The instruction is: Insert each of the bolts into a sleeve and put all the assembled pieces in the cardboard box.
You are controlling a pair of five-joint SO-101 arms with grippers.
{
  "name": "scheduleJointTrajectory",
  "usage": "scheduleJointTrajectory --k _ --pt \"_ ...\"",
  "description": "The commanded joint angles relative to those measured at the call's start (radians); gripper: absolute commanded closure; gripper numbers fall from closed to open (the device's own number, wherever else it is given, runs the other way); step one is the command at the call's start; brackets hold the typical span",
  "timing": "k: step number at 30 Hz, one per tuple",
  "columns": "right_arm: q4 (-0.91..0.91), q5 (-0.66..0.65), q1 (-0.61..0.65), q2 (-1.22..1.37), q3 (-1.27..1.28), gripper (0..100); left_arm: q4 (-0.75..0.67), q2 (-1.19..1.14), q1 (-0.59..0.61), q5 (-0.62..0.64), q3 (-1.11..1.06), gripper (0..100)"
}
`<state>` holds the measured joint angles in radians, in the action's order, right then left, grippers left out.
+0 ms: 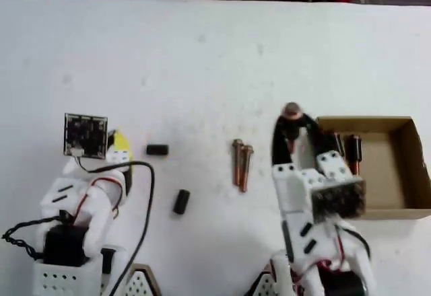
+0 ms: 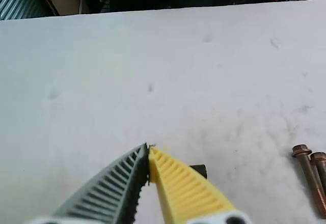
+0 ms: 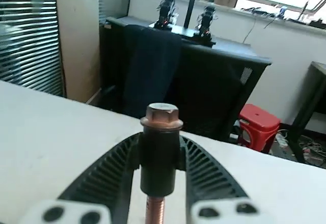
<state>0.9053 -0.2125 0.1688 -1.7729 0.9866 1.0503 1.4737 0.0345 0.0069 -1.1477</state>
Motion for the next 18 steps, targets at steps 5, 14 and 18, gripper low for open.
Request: scheduleJointTrajectory --k 5,14,18 --pt "0.064 -0.014 -0.048 0.308 -0.278 98.1 0.063 0.220 0.005 -0.002 0.074 97" --pt "0.061 -0.018 -0.209 0.786 -0.430 98.1 0.135 0.355 0.012 -0.002 -0.034 97" --pt "0.061 -0.021 -0.311 1.056 -0.519 98.1 0.137 0.355 0.013 -0.003 -0.101 97"
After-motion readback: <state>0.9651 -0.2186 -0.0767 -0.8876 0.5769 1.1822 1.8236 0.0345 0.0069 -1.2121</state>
